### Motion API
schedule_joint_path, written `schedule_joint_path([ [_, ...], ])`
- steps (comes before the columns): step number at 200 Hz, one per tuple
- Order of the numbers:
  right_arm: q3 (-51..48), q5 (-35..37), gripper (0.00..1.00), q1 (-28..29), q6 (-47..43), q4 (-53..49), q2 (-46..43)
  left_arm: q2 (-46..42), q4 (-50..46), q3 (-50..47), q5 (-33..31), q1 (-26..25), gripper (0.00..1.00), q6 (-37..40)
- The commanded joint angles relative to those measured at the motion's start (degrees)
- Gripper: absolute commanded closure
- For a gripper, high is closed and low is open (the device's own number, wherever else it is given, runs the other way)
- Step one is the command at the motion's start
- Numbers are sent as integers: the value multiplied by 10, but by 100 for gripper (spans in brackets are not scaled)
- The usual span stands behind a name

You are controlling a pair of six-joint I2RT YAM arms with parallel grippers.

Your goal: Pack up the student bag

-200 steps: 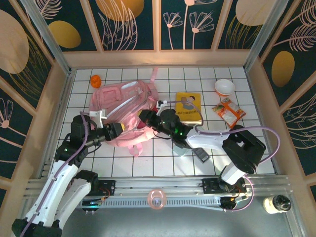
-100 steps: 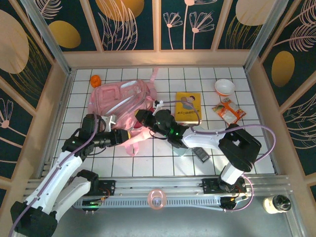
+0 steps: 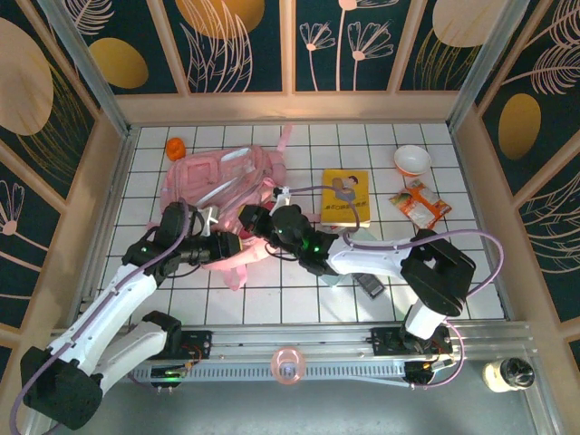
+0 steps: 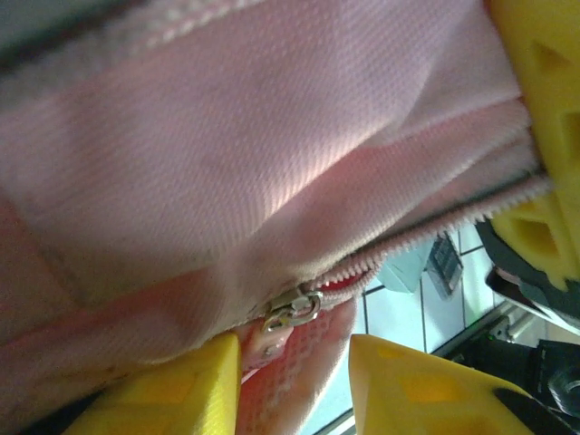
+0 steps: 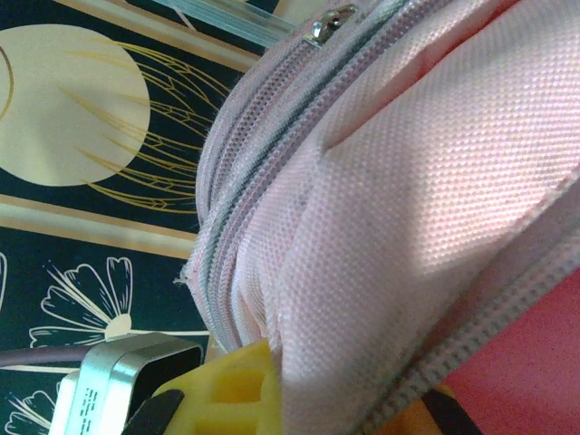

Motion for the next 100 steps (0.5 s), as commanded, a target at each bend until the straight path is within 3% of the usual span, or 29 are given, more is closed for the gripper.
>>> schedule_joint_path([
  [1, 42, 32, 100, 12, -3, 52, -2, 13, -32, 22, -53, -10, 65, 19],
  [47, 93, 18, 100, 28, -13, 36, 16, 30, -93, 36, -156, -12, 69, 44],
  [100, 85, 18, 100, 28, -16, 30, 12, 49, -89, 53, -173, -12, 94, 33],
])
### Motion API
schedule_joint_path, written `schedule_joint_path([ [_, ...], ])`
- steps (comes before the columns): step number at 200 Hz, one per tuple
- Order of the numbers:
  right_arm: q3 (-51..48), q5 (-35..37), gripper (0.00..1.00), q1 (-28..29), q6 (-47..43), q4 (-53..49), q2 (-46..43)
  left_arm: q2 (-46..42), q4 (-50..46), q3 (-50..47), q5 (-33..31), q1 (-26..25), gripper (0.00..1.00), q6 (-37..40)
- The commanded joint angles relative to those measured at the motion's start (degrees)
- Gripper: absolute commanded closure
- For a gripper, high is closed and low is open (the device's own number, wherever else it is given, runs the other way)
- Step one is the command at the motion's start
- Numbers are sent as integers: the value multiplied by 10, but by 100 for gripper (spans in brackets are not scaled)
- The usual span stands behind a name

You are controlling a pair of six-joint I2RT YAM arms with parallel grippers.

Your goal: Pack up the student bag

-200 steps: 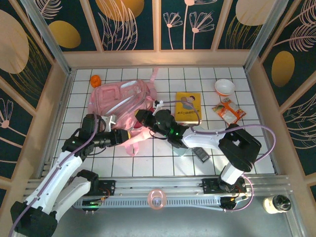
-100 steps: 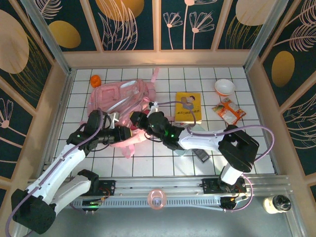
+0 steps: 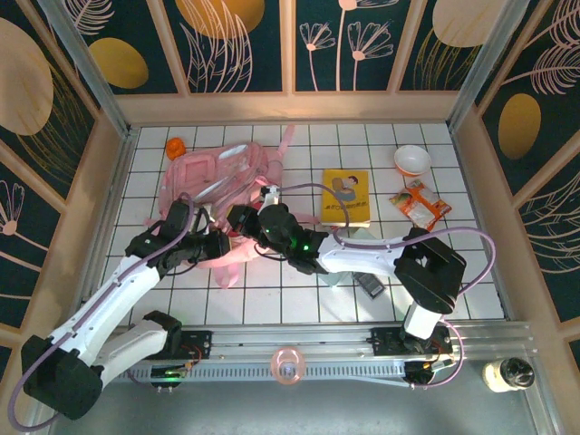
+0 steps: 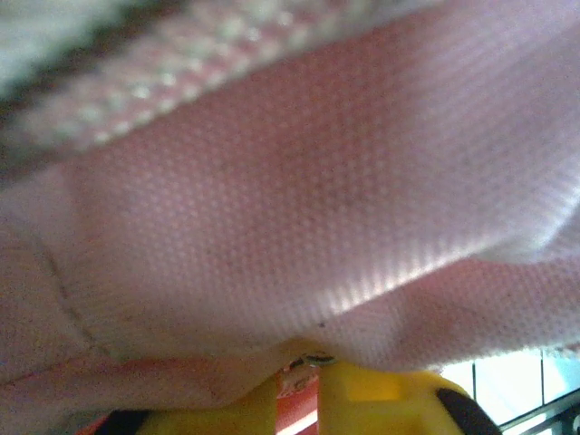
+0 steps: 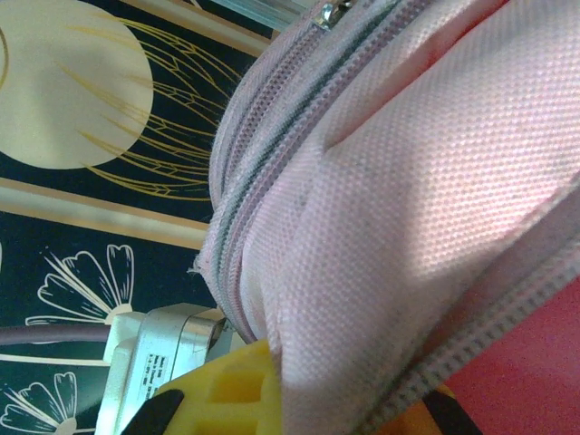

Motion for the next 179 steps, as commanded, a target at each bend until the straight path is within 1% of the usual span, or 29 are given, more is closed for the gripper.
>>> schedule_joint_path([
  [1, 27, 8, 100, 7, -12, 69, -16, 13, -19, 15, -36, 1, 94, -4],
  [18, 25, 11, 100, 7, -24, 60, -22, 15, -20, 18, -34, 1, 100, -11],
  [36, 16, 7, 100, 1, -40, 46, -31, 17, -22, 24, -30, 1, 100, -12],
  [52, -9, -11, 100, -11, -44, 44, -41, 17, -30, 40, -32, 1, 100, -1],
  [68, -41, -33, 100, -22, -40, 53, -51, 14, -29, 50, -14, 1, 100, 4],
  [87, -82, -60, 100, -32, -38, 80, -57, 18, -30, 56, 26, 1, 100, -5],
  [105, -102, -91, 100, -43, -38, 109, -50, 13, -5, 39, 92, 1, 100, -33],
  [111, -108, -113, 100, -46, -39, 123, -48, 12, 1, 30, 103, 1, 100, -46],
  [124, -115, -129, 100, -48, -39, 144, -45, 13, 6, 15, 122, 1, 100, -45],
  [134, -114, -139, 100, -51, -49, 145, -45, 15, 1, 8, 132, 1, 100, -39],
  [149, -105, -144, 100, -56, -75, 121, -50, 21, 0, 2, 163, 1, 100, -33],
  [163, -98, -161, 100, -69, -95, 104, -55, 28, -29, 6, 154, 1, 100, 3],
  [179, -100, -182, 100, -85, -105, 96, -65, 30, -77, 32, 78, 1, 100, 61],
])
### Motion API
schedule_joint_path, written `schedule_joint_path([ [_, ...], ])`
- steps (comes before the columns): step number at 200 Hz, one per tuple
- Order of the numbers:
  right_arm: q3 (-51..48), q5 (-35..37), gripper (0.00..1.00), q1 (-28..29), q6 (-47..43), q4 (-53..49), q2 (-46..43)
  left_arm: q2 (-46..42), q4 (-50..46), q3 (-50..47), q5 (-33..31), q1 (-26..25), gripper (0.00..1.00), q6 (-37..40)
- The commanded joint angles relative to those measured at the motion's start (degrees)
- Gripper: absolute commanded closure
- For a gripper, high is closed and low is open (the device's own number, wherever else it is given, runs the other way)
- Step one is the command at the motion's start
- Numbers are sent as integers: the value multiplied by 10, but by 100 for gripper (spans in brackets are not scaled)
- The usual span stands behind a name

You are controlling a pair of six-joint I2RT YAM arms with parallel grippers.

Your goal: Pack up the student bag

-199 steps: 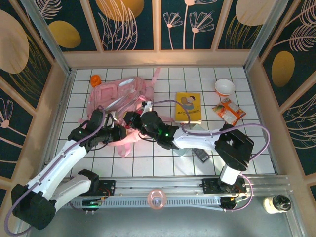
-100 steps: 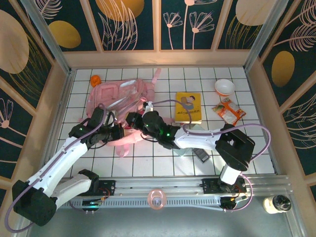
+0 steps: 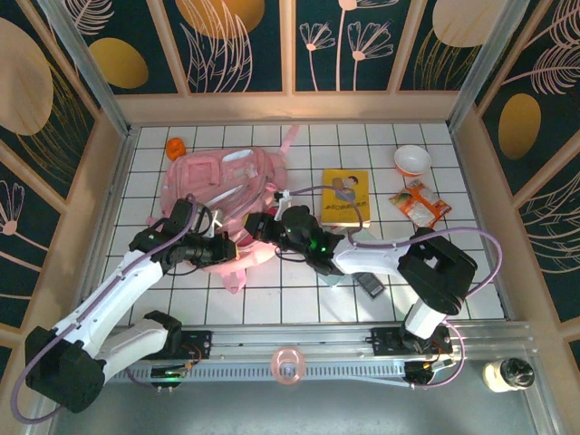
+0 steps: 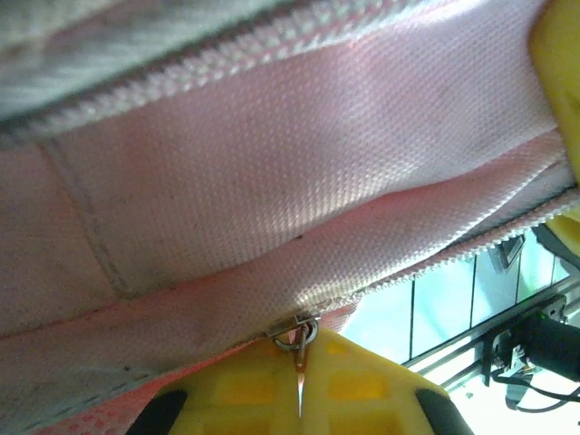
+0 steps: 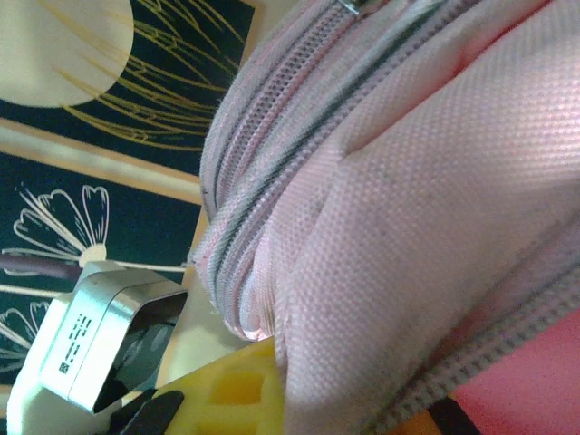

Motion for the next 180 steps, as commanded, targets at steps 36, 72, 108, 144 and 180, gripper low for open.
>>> schedule_joint_path([
  [36, 18, -96, 100, -47, -71, -6, -65, -7, -119, 72, -212, 2, 100, 144],
  [72, 36, -188, 100, -77, -72, 5, -75, 2, -126, 69, -307, 2, 100, 149],
  [108, 60, -266, 100, -119, -58, -1, -76, 9, -127, 68, -334, 3, 100, 137],
  [144, 65, -251, 100, -144, -37, -48, -86, -8, -124, 81, -302, 3, 100, 141],
  [180, 22, -166, 57, -116, 87, 16, -75, -29, -13, 78, -184, 3, 100, 67],
])
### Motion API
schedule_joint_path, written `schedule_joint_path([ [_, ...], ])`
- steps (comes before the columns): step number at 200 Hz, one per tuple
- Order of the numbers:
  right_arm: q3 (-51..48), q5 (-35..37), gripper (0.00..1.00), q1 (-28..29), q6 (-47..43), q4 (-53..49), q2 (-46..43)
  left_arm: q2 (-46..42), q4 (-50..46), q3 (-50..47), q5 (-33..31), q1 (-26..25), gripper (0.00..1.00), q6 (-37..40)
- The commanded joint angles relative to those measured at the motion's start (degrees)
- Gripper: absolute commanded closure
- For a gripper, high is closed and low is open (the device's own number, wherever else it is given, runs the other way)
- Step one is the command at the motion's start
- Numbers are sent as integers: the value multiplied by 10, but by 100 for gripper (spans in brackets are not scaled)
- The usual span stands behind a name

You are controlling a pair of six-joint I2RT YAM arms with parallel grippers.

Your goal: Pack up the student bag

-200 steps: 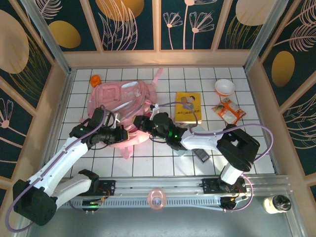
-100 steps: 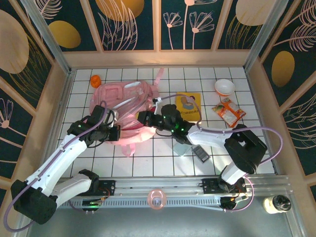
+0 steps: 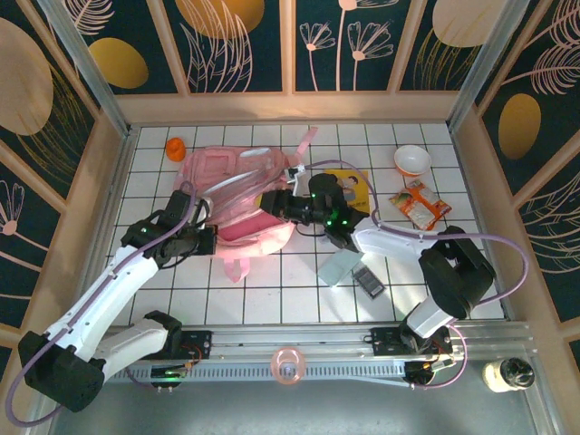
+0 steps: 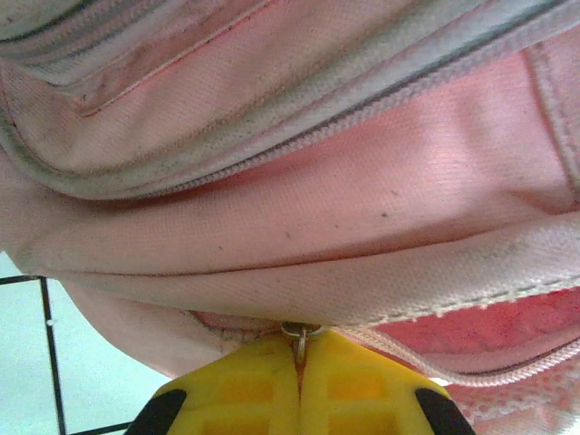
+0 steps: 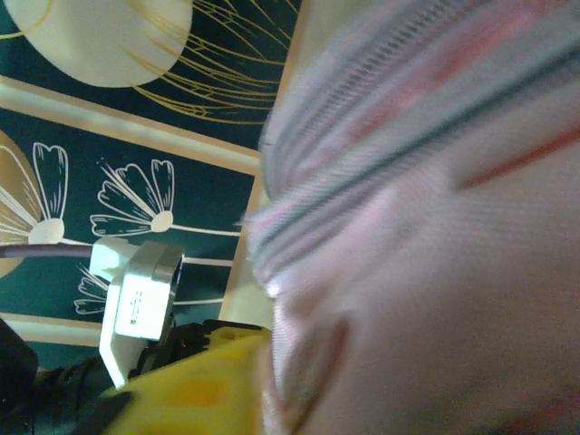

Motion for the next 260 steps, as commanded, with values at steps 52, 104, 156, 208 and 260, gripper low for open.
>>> schedule_joint_path([
  [52, -10, 159, 49, 81, 142, 92, 26, -5, 226, -37, 153, 6, 100, -146],
  [104, 33, 190, 94, 75, -4, -47, 22, -34, 289, -90, 226, 6, 100, -251],
  [156, -16, 121, 100, 41, -190, -79, -25, -49, 294, -137, 316, 6, 100, -285],
  [208, -5, 18, 100, -1, -206, -83, -66, -29, 188, -109, 204, 6, 100, -151],
  [260, 14, -59, 100, -43, -150, -84, -112, 13, 175, -57, 18, 6, 100, -45],
])
